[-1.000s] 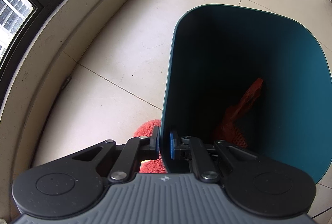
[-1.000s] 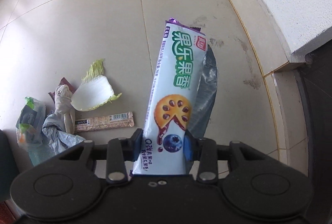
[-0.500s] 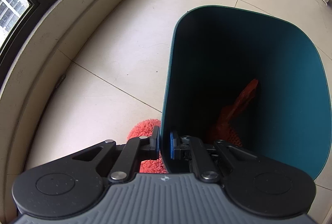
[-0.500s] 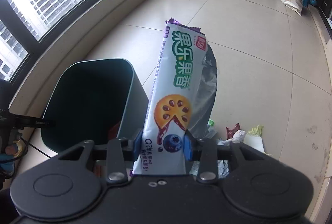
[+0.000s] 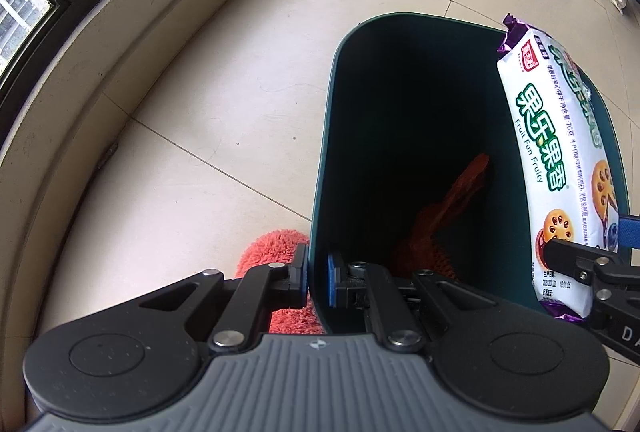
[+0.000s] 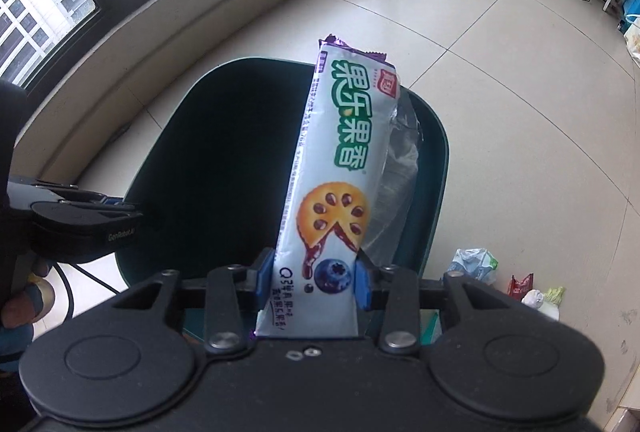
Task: Collect trash
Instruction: 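Carry the biscuit box over the bin and release it with the right gripper, then move the right gripper to the pile and grasp the light blue cloth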
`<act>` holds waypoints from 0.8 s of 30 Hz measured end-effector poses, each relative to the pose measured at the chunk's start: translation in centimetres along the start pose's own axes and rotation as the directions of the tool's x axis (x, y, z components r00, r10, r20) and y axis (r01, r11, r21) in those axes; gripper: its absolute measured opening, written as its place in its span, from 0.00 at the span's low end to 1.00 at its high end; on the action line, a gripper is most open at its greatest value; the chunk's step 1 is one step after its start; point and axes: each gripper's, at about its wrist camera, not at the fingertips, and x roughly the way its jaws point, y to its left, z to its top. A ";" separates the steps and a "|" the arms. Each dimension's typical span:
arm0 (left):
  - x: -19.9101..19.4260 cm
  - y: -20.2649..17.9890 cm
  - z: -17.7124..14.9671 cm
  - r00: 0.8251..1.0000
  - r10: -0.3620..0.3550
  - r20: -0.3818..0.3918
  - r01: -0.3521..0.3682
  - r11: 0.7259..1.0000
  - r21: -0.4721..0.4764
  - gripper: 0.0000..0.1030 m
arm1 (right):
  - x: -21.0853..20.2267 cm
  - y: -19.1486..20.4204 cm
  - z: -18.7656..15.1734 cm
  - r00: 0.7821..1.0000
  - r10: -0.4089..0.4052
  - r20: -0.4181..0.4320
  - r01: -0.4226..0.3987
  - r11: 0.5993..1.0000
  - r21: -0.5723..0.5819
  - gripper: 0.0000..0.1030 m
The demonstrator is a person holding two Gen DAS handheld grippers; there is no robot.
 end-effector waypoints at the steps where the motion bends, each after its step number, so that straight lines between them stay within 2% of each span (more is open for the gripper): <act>1: 0.0 0.0 0.0 1.000 0.000 0.001 0.000 1.000 0.002 0.08 | 0.8 0.2 0.0 1.000 -0.011 -0.016 0.011 1.000 -0.007 0.38; 8: 0.2 0.0 -0.1 1.000 -0.006 -0.002 0.006 1.000 -0.001 0.08 | 5.0 0.7 0.1 0.994 -0.068 -0.084 0.066 0.998 -0.019 0.42; 11: 0.2 0.1 -0.1 1.000 -0.010 -0.001 0.010 1.000 0.001 0.08 | 5.8 1.1 0.2 0.994 -0.070 -0.083 0.069 0.997 -0.020 0.48; 12: 0.1 0.1 -0.1 1.000 -0.010 -0.001 0.010 1.000 0.001 0.08 | 5.6 1.0 0.2 0.995 -0.066 -0.078 0.065 0.998 -0.017 0.49; 15: 0.2 0.1 -0.1 1.000 -0.011 -0.001 0.011 1.000 0.001 0.08 | 4.4 0.9 -0.2 0.998 -0.045 -0.048 0.044 0.999 -0.028 0.59; 24: 0.2 0.1 -0.2 1.000 -0.005 0.001 0.005 1.000 0.004 0.08 | -1.2 -2.0 -1.5 0.998 0.037 0.042 -0.037 0.999 -0.011 0.63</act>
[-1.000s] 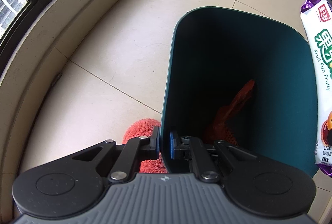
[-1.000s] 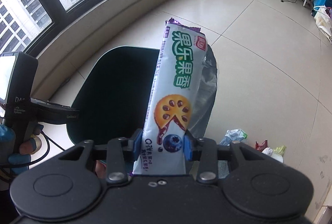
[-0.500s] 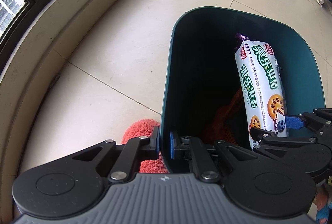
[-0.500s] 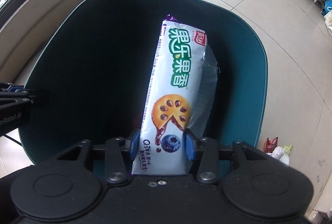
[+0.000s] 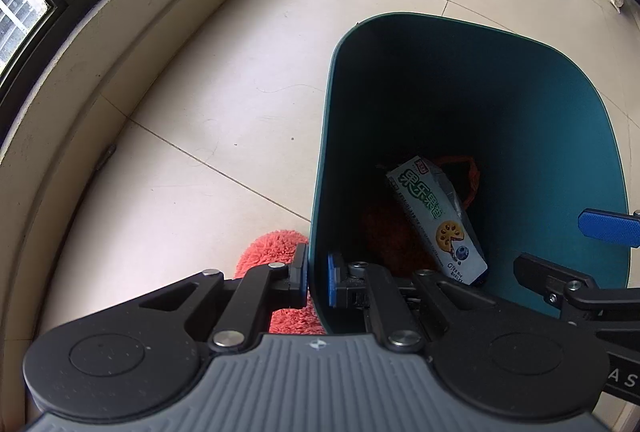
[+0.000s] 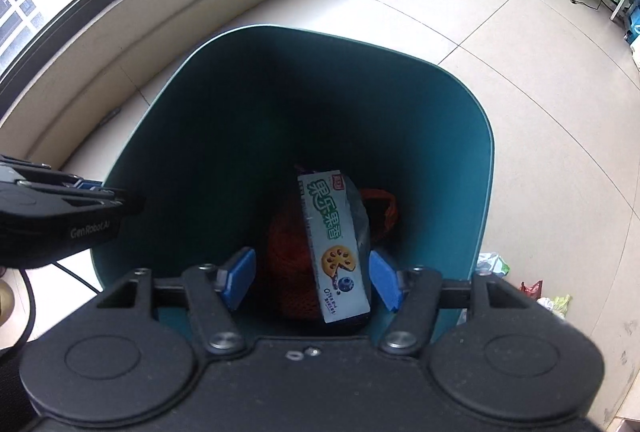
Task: Collect trash
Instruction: 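Move the right gripper to the pile and grasp the light blue cloth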
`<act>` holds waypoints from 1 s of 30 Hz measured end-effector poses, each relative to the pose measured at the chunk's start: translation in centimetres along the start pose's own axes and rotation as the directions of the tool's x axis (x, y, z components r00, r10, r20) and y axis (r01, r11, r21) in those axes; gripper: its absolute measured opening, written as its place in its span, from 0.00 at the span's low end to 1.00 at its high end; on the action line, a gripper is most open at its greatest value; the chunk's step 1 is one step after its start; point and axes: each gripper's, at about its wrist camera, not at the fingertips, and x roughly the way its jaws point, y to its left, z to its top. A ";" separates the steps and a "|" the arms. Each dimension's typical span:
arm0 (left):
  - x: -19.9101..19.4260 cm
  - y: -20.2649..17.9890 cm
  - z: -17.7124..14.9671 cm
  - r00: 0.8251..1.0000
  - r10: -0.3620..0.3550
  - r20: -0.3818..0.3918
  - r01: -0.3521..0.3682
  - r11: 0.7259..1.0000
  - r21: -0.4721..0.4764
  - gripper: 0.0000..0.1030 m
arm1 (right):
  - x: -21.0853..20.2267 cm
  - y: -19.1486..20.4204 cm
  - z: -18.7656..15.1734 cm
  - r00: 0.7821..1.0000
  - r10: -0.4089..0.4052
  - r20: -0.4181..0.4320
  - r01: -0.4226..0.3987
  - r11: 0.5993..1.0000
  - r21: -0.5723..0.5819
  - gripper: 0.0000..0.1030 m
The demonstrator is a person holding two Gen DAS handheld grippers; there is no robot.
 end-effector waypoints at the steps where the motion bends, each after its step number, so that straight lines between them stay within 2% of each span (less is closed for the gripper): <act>1: 0.0 0.0 0.0 1.000 0.001 0.000 -0.001 1.000 0.000 0.08 | -0.7 -0.2 0.0 1.000 0.004 0.012 -0.005 1.000 0.002 0.66; 4: 0.0 -0.1 -0.1 1.000 0.003 -0.001 -0.003 1.000 -0.002 0.08 | -2.9 -2.6 -1.4 0.999 0.009 0.049 -0.010 1.000 0.022 0.68; 8: 0.0 -0.3 -0.1 1.000 0.012 0.000 -0.012 1.000 0.001 0.08 | -4.9 -5.1 -2.2 0.996 -0.032 0.080 0.025 0.997 0.078 0.69; 16: 0.0 -0.8 0.0 1.000 0.029 -0.001 -0.029 1.000 0.004 0.08 | -5.8 -13.5 -6.5 0.992 -0.109 0.058 0.091 0.963 0.253 0.72; 24: 0.1 -1.2 0.0 0.999 0.049 -0.007 -0.049 0.999 0.011 0.08 | -1.4 -21.1 -11.8 0.987 -0.151 -0.047 0.156 0.881 0.447 0.75; 30: 0.2 -1.4 0.1 0.998 0.055 -0.009 -0.055 0.998 0.013 0.08 | 3.3 -24.9 -16.2 0.986 -0.113 -0.126 0.164 0.826 0.539 0.75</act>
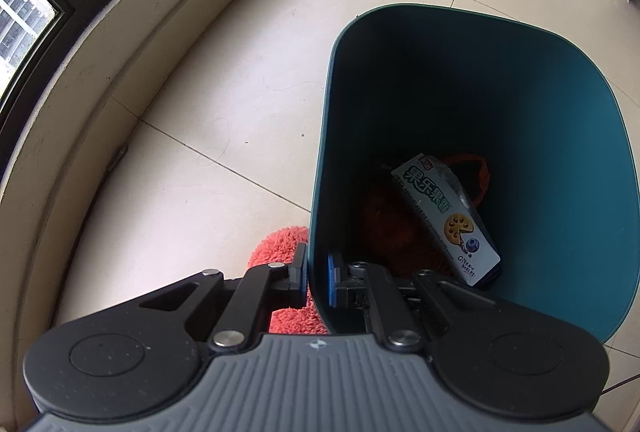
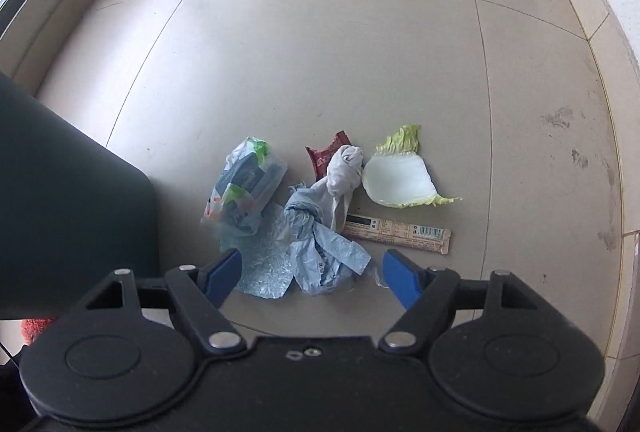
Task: Collect trash
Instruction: 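Move the right gripper to the pile and grasp the light blue cloth, then lift the light blue cloth over the bin and open the right gripper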
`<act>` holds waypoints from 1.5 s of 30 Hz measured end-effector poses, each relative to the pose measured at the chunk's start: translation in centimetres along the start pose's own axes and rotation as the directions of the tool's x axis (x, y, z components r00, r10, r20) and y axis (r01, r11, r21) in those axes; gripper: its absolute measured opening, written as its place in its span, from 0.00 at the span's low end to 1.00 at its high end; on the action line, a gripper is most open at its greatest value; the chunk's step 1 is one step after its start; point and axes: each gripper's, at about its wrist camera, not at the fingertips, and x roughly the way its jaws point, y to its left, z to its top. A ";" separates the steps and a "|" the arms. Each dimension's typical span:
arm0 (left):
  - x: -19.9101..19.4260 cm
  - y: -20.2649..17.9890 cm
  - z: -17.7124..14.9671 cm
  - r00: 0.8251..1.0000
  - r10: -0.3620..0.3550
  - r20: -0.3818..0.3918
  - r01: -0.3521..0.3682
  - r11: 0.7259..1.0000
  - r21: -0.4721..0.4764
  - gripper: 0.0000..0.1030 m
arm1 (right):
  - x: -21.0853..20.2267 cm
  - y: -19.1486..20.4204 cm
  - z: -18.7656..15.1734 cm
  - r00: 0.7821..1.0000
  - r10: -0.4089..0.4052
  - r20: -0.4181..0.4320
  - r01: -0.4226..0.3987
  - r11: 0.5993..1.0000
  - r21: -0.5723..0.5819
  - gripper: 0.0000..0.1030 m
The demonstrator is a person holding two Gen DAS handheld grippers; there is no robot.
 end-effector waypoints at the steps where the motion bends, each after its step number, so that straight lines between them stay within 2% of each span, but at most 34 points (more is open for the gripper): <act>1: 0.0 0.0 0.0 1.000 0.001 0.000 -0.001 1.000 0.000 0.08 | 1.1 -0.1 -0.1 1.000 0.004 -0.018 -0.004 1.000 -0.005 0.75; 6: 0.1 0.1 0.0 1.000 -0.002 -0.002 0.002 1.000 -0.003 0.08 | 5.8 1.2 -0.2 0.995 -0.033 -0.089 0.023 0.993 -0.113 0.75; 15: 0.2 -0.1 0.1 1.000 0.012 -0.008 -0.012 1.000 -0.001 0.08 | 9.2 5.1 3.3 0.997 -0.041 -0.067 0.030 0.986 -0.163 0.71; 16: 0.2 -0.1 0.1 1.000 0.015 -0.008 -0.015 1.000 0.001 0.08 | 9.6 5.5 3.5 0.997 -0.045 -0.069 0.033 0.986 -0.165 0.66; 20: 0.3 -0.1 0.2 1.000 0.012 -0.012 -0.012 1.000 -0.002 0.08 | 11.4 6.2 4.0 0.993 -0.072 -0.092 0.056 0.985 -0.163 0.58; 26: 0.5 -0.1 0.1 1.000 0.010 -0.010 -0.010 1.000 0.007 0.08 | 12.9 6.0 3.7 0.985 -0.140 -0.100 0.124 0.980 -0.156 0.24; 28: 0.5 -0.1 0.1 1.000 0.006 -0.008 -0.006 1.000 0.008 0.08 | 12.4 5.7 3.6 0.988 -0.124 -0.094 0.110 0.984 -0.144 0.18; 37: 0.7 0.0 0.0 1.000 0.008 -0.008 -0.008 1.000 0.000 0.08 | 6.0 5.2 2.1 0.998 -0.060 -0.026 0.056 0.990 -0.129 0.16; 41: 0.6 0.1 0.0 1.000 0.001 -0.009 -0.001 1.000 -0.005 0.08 | 0.9 5.5 1.5 1.000 -0.005 0.003 0.005 0.991 -0.133 0.16; 45: 0.6 0.3 0.0 1.000 -0.010 -0.009 0.010 1.000 -0.006 0.08 | -5.2 7.5 1.4 0.997 0.055 0.062 -0.043 0.981 -0.190 0.16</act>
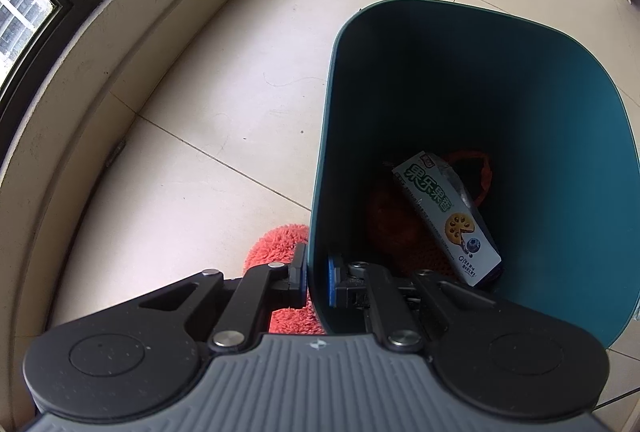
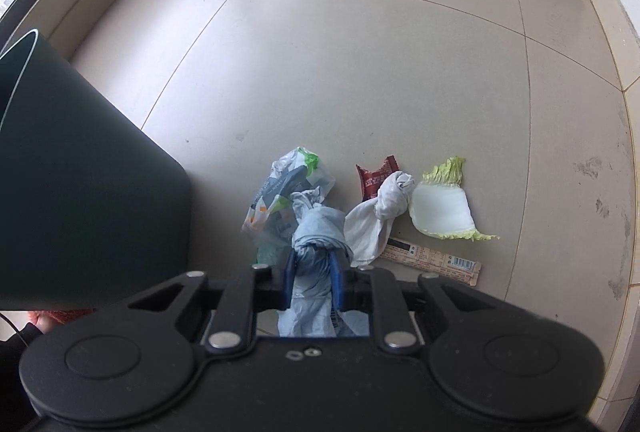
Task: Collect trash
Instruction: 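Lift the light blue cloth over the bin and open the right gripper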
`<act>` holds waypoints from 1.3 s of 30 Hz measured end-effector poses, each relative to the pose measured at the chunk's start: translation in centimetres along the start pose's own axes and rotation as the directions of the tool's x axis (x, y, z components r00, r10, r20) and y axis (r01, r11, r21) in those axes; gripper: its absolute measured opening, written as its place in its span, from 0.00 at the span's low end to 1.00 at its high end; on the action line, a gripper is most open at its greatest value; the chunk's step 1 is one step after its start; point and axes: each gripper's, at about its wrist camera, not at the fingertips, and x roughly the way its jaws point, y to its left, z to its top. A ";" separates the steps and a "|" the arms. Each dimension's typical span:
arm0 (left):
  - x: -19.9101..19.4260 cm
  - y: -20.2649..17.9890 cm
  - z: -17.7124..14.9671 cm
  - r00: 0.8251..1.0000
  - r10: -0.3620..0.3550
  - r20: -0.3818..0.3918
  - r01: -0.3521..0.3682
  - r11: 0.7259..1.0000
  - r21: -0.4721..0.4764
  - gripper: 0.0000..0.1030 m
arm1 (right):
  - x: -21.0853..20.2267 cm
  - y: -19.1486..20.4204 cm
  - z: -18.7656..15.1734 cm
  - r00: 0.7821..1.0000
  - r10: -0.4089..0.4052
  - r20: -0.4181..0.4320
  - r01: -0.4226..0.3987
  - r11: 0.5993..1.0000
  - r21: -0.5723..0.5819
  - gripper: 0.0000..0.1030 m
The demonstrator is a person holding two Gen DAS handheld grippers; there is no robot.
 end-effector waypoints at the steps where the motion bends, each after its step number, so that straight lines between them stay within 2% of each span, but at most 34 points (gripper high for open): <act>1: 0.0 0.0 0.0 1.000 -0.001 0.000 0.001 1.000 0.001 0.08 | -1.2 0.7 0.2 1.000 0.008 0.014 -0.008 1.000 -0.013 0.16; 5: 0.0 0.2 0.0 1.000 -0.007 -0.001 0.007 1.000 -0.001 0.08 | -7.3 5.0 1.7 0.992 0.076 0.103 -0.066 0.994 -0.089 0.16; 8: 0.0 0.3 0.0 1.000 -0.017 -0.003 0.017 1.000 -0.005 0.08 | -10.4 8.5 2.5 0.981 0.120 0.155 -0.098 0.985 -0.143 0.16; 14: 0.0 0.3 0.0 1.000 -0.021 -0.001 0.021 1.000 -0.003 0.08 | -12.0 15.7 3.8 0.965 0.199 0.172 -0.149 0.953 -0.265 0.17; 18: -0.1 0.5 -0.1 0.999 -0.032 0.001 0.032 0.999 0.005 0.08 | -10.1 18.9 4.5 0.967 0.202 0.156 -0.149 0.942 -0.302 0.16; 23: -0.2 0.9 -0.1 0.999 -0.051 0.004 0.051 0.999 0.012 0.08 | -6.9 21.8 5.3 0.974 0.188 0.124 -0.147 0.948 -0.282 0.16; 39: -0.3 1.6 -0.1 0.996 -0.090 0.005 0.090 0.996 0.014 0.08 | 4.3 24.5 4.9 0.996 0.088 -0.010 -0.088 0.969 -0.232 0.16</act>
